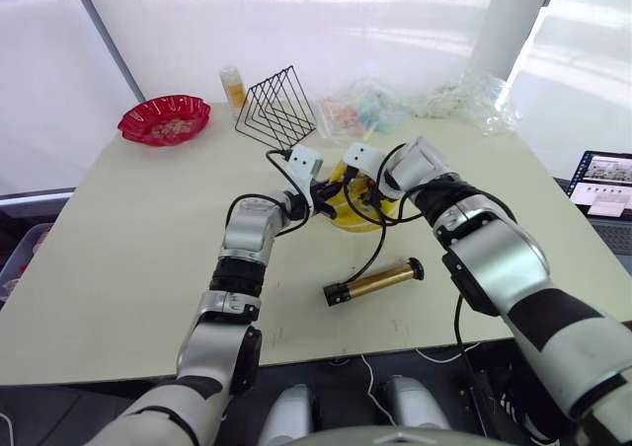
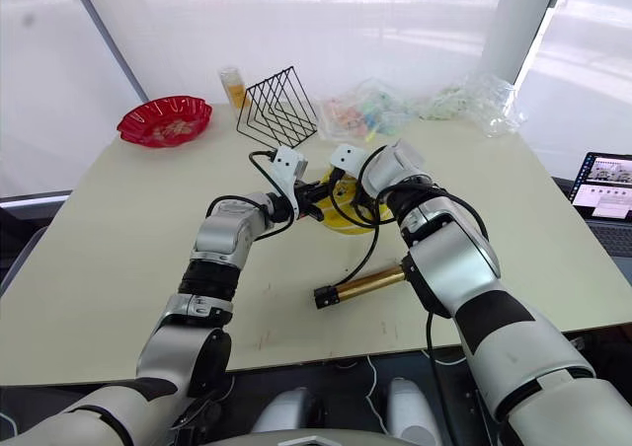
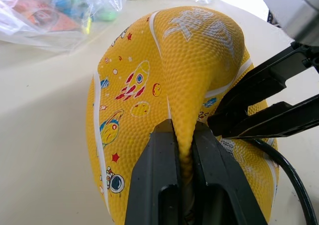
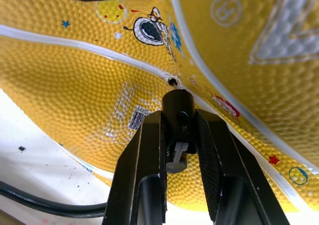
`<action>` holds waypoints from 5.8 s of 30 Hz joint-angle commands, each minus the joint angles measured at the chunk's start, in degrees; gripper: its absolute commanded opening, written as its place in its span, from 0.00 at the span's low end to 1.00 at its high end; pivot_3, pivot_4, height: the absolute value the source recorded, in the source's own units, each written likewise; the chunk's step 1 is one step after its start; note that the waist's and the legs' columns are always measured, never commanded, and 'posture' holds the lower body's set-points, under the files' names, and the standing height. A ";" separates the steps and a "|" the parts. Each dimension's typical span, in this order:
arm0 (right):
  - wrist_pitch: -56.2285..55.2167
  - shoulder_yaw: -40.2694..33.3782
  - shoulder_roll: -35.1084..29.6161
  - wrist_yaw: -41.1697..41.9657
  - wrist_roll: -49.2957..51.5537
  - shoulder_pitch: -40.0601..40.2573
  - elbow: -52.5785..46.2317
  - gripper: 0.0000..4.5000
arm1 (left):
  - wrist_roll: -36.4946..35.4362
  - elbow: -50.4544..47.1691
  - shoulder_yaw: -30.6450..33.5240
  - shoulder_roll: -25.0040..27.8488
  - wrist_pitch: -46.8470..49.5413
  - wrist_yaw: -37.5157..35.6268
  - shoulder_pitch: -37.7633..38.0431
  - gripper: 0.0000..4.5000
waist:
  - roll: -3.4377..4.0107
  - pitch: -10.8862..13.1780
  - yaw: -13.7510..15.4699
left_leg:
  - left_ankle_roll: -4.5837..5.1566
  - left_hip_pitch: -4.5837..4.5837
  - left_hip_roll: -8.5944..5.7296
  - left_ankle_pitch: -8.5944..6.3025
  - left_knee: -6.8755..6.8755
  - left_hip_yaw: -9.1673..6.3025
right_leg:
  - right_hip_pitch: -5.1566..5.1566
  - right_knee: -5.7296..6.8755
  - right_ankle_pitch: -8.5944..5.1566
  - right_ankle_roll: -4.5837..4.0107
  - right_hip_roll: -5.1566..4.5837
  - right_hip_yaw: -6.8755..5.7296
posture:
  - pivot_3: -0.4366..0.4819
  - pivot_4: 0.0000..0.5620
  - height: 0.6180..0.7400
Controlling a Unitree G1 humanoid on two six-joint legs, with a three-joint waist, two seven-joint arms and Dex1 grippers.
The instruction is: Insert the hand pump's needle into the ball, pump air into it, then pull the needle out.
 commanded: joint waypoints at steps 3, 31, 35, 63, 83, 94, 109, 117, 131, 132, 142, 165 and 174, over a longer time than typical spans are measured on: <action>-1.92 1.73 0.67 1.68 0.86 3.61 -3.64 0.08 | -4.00 0.44 -5.79 -4.37 0.38 -7.96 -0.16 0.01 | 0.16 0.16 0.16 | 0.00 -0.06 -0.03 0.01 0.00 -0.11 | 0.00 -0.04 0.02 0.03 0.00 -0.09 | 0.48 0.27 0.97; 5.47 7.53 -7.79 8.33 -0.93 11.66 -25.02 0.75 | -3.97 1.85 -5.44 -4.56 -2.05 -7.85 -0.45 0.00 | 0.49 1.32 1.90 | -0.33 -0.28 -0.30 0.54 -0.37 -0.67 | 0.00 -0.51 0.05 0.15 0.41 -0.58 | 0.48 0.27 0.97; 6.74 7.20 -10.30 9.92 0.13 12.88 -30.85 0.75 | -3.96 1.91 -5.46 -4.51 -2.05 -7.70 -0.51 0.00 | 0.57 1.44 2.34 | -0.34 -0.40 -0.33 0.55 -0.39 -0.83 | 0.00 -0.63 0.06 0.14 0.42 -0.76 | 0.48 0.27 0.97; 24.36 -1.64 -23.35 4.56 15.34 23.80 -61.93 0.75 | -4.28 3.61 -5.58 -4.01 -3.37 -6.46 -1.05 0.00 | 0.65 2.50 4.87 | -0.69 -1.58 -1.18 0.79 -0.42 -1.66 | -0.46 -0.82 -0.15 0.46 -0.01 -1.46 | 0.48 0.27 0.97; 35.45 -10.11 -24.92 -6.04 26.43 25.88 -67.83 0.75 | -4.01 5.17 -5.52 -4.06 -4.55 -5.55 -1.64 0.00 | 0.63 2.57 4.88 | -0.68 -1.60 -1.25 0.80 -0.25 -1.72 | -0.43 -0.71 -0.15 0.46 -0.01 -1.52 | 0.48 0.27 0.97; 37.73 -12.12 -21.49 -13.17 31.64 26.98 -69.48 0.75 | -4.00 5.53 -5.59 -4.29 -4.85 -5.57 -1.75 0.00 | 0.63 2.57 4.87 | -0.67 -1.60 -1.28 0.81 -0.21 -1.70 | -0.43 -0.66 -0.15 0.47 -0.01 -1.51 | 0.48 0.27 0.97; 37.66 -12.17 -22.28 -17.30 35.61 27.19 -69.98 0.46 | -3.76 6.47 -5.80 -4.17 -5.44 -5.85 -2.14 0.00 | 0.63 2.56 4.87 | -0.65 -1.58 -1.31 0.81 -0.12 -1.68 | -0.42 -0.52 -0.15 0.46 -0.01 -1.49 | 0.48 0.27 0.97; 37.12 -11.14 -23.22 -17.92 36.78 27.20 -70.06 0.08 | -3.71 6.58 -5.88 -4.18 -5.57 -5.91 -2.08 0.00 | 0.63 2.56 4.83 | -0.63 -1.50 -1.31 0.80 0.07 -1.63 | -0.41 -0.23 -0.15 0.46 -0.01 -1.41 | 0.48 0.27 0.97; 24.47 7.66 -29.22 -11.11 29.88 22.22 -67.12 0.08 | -3.65 7.65 -5.83 -4.68 -6.02 -5.98 -3.11 0.00 | 0.62 2.56 4.61 | -0.35 -1.46 -1.31 0.64 0.65 -1.63 | -0.40 0.25 -0.15 0.46 0.03 -1.36 | 0.48 0.27 0.97; 23.76 8.61 -29.37 -10.49 29.33 21.94 -66.82 0.08 | -3.61 7.80 -5.81 -4.74 -6.08 -6.00 -3.18 0.00 | 0.62 2.56 4.60 | -0.35 -1.46 -1.31 0.64 0.65 -1.63 | -0.39 0.25 -0.16 0.46 0.03 -1.35 | 0.48 0.27 0.97; 13.93 22.23 -28.35 -0.38 18.39 14.35 -54.45 0.08 | -4.02 9.56 -5.11 -5.37 -5.75 -5.23 -4.42 0.00 | 0.57 2.53 4.46 | -0.36 -1.23 -1.29 0.64 0.67 -1.65 | -0.20 0.26 -0.16 0.47 0.05 -1.35 | 0.48 0.27 0.97; 7.46 21.61 -27.56 9.78 6.39 13.42 -43.16 0.08 | -4.50 9.10 -4.72 -4.87 -4.95 -4.38 -3.56 0.00 | 0.43 2.35 4.71 | -0.38 -0.80 -1.31 0.65 0.73 -1.76 | 0.25 0.32 -0.15 0.46 0.03 -1.42 | 0.48 0.27 0.97; 7.51 20.99 -29.25 11.07 4.61 14.31 -44.23 0.08 | -4.48 10.57 -4.62 -4.81 -5.67 -4.49 -4.16 0.00 | 0.43 2.36 4.81 | -0.39 -0.91 -1.38 0.65 0.72 -1.85 | 0.24 0.21 -0.15 0.46 -0.02 -1.53 | 0.48 0.27 0.97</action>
